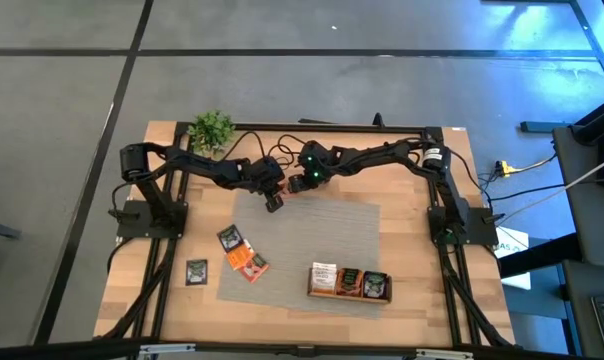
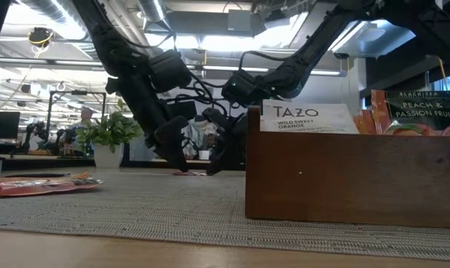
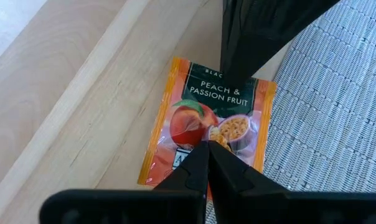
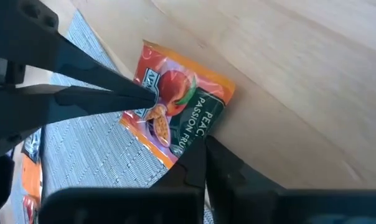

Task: Pick & Place Tea
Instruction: Put the top yellow tea bag into the middle compartment of the wooden organizer

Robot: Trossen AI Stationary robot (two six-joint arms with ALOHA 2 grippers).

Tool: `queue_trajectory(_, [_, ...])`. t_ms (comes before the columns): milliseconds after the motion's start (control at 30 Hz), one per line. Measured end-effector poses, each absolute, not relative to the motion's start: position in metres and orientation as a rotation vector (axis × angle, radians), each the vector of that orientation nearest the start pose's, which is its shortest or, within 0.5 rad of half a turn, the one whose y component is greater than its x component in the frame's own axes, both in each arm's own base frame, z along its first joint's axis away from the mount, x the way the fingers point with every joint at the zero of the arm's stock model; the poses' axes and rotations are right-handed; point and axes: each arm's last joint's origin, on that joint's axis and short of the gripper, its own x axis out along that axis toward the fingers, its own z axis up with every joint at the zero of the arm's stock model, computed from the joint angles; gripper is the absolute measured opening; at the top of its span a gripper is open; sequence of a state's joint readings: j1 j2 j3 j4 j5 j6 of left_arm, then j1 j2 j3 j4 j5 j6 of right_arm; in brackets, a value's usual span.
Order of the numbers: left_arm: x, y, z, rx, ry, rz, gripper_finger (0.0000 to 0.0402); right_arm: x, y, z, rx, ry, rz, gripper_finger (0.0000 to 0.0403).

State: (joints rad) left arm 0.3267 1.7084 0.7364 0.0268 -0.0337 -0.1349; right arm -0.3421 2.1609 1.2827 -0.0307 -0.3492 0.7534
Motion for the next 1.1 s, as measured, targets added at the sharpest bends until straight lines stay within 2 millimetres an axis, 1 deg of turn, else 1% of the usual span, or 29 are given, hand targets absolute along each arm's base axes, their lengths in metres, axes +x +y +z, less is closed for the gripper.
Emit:
queue_trajectory(133, [0.284,0.098,0.120,-0.261,0.910,0.398,0.0002,0.407,-0.135,0.098,0.983,0.826,-0.315,0.0006])
queue_trajectory(267, [0.280,0.101,0.128,-0.247,0.902,0.398,0.0005,0.406,-0.135,0.103,0.947,0.812,-0.315,0.0004])
queue_trajectory(467, [0.272,0.109,0.149,-0.250,0.835,0.431,0.0012,0.405,-0.137,0.113,0.889,0.787,-0.334,0.0002])
queue_trajectory(633, [0.265,0.117,0.168,-0.259,0.757,0.468,0.0012,0.406,-0.137,0.116,0.845,0.775,-0.304,0.0002])
queue_trajectory(733, [0.260,0.122,0.178,-0.265,0.718,0.493,0.0012,0.407,-0.136,0.123,0.811,0.760,-0.257,0.0001])
queue_trajectory(833, [0.255,0.127,0.188,-0.265,0.677,0.515,0.0011,0.408,-0.137,0.139,0.757,0.730,-0.224,0.0001])
queue_trajectory(967, [0.247,0.134,0.196,-0.270,0.648,0.547,0.0010,0.409,-0.137,0.170,0.674,0.688,-0.186,0.0001])
queue_trajectory(1100, [0.239,0.143,0.200,-0.286,0.645,0.586,0.0013,0.403,-0.134,0.198,0.567,0.739,-0.154,0.0000])
